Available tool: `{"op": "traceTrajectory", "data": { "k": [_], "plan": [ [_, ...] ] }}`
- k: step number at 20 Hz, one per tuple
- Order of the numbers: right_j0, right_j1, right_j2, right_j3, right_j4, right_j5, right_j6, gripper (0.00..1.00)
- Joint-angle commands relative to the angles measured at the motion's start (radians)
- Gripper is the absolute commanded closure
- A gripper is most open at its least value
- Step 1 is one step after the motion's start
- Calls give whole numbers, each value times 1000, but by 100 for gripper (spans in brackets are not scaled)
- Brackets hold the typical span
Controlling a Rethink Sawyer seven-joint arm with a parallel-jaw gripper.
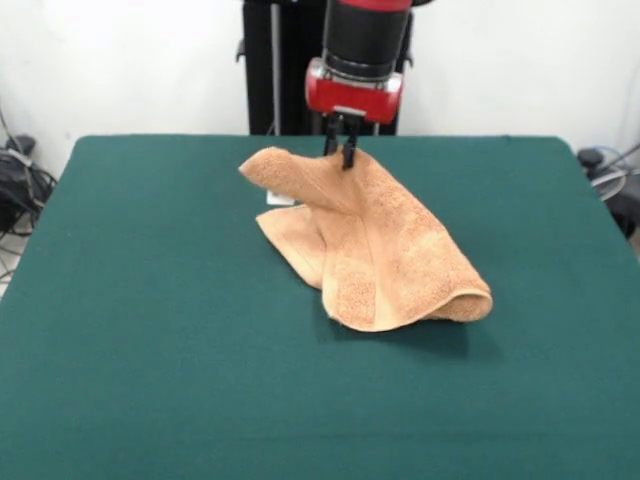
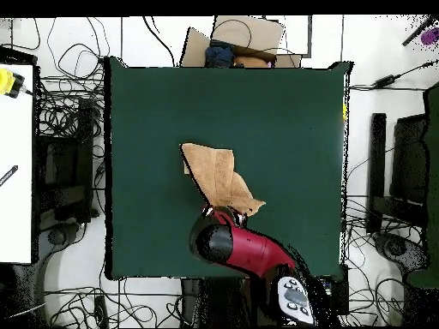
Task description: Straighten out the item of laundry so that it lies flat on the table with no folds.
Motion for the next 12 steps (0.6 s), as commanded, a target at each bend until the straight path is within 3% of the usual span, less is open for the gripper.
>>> {"op": "traceTrajectory", "data": {
  "k": [1,12],
  "plan": [
    [-31,88,80,-92,-51,18,86,100],
    [-120,273,134,-263,-136,-2,35,100]
  ]
}}
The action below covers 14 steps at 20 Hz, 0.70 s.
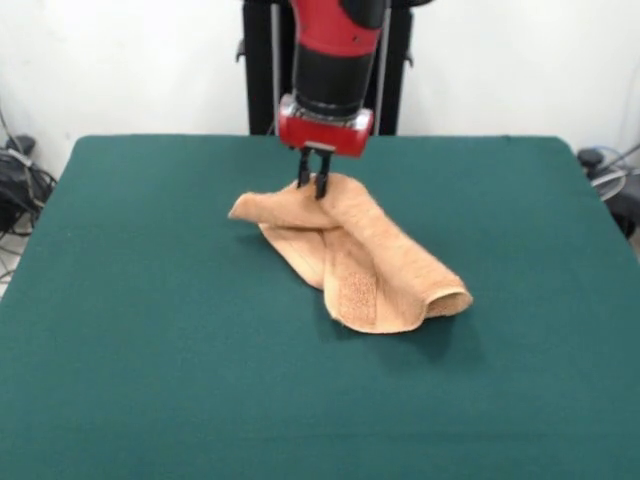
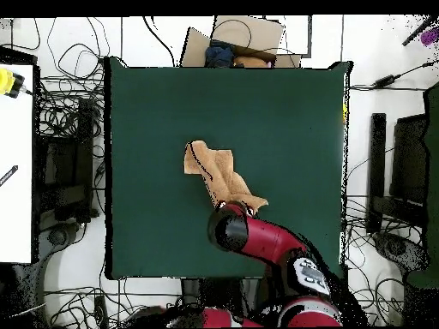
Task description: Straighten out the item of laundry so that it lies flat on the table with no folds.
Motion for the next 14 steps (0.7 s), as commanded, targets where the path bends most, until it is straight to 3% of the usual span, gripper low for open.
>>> {"op": "traceTrajectory", "data": {
  "k": [1,9,12,14],
  "plan": [
    [-43,161,119,-175,-73,-2,33,100],
    [-58,224,139,-293,-85,98,24,100],
    [-66,201,160,-362,-61,230,0,100],
    [-57,140,165,-403,-44,369,-14,100]
  ]
}}
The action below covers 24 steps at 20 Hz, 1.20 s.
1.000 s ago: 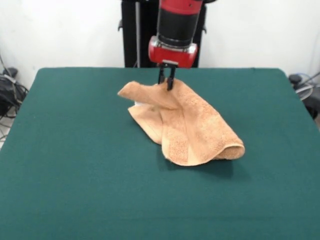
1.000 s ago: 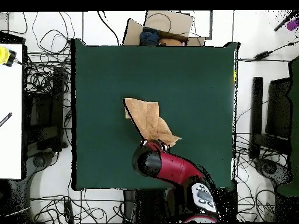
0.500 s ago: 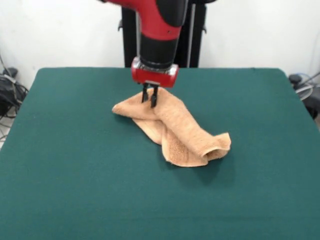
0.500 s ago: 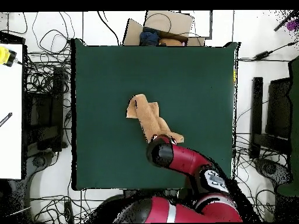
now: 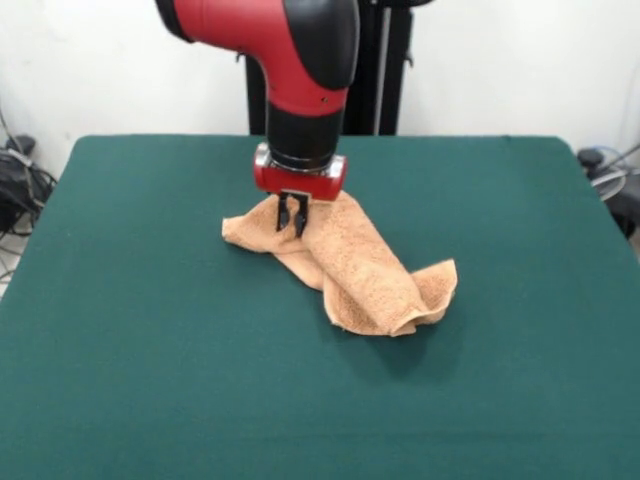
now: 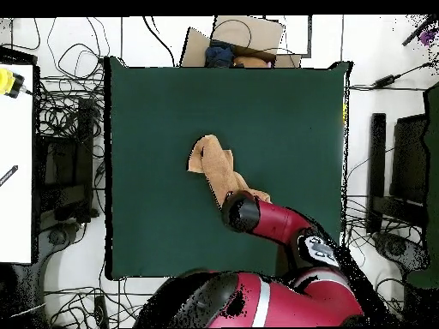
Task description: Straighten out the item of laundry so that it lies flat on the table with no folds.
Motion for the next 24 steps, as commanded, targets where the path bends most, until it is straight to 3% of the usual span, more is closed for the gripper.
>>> {"op": "traceTrajectory", "data": {
  "k": [1,5,9,16,24],
  "plan": [
    [-1,-3,135,-264,25,328,-12,100],
    [26,-71,121,-371,27,561,-4,100],
    [18,-60,143,-450,10,658,-13,100],
    [5,-21,165,-489,-21,643,-30,100],
    [0,21,187,-582,-35,710,-63,100]
  ]
}}
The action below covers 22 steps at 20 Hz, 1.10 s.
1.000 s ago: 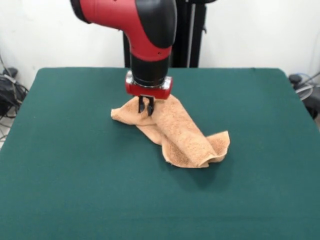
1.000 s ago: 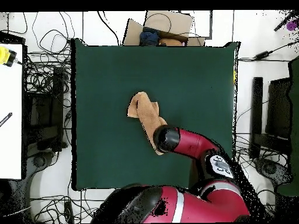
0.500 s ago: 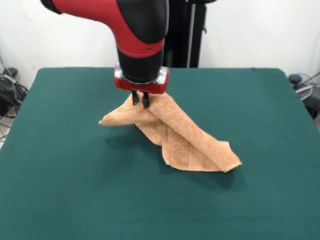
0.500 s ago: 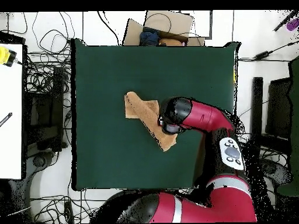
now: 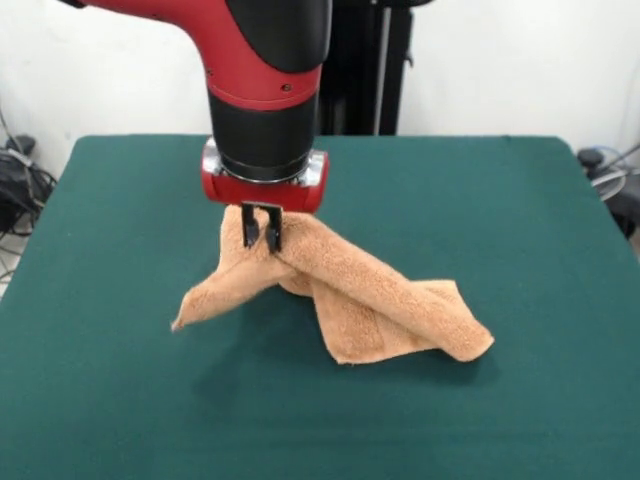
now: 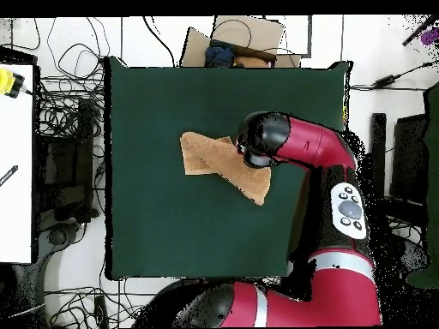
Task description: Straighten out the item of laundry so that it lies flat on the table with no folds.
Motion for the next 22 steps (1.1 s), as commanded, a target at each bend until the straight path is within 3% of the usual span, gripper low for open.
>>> {"op": "traceTrajectory", "data": {
  "k": [1,8,12,17,22],
  "plan": [
    [-5,68,123,-90,-27,62,-62,100],
    [-29,122,147,-119,-47,6,-91,100],
    [-47,245,159,-206,-74,-62,-109,100],
    [-25,291,126,-202,-116,-170,-33,100],
    [-21,332,125,-232,-110,-123,-20,100]
  ]
}}
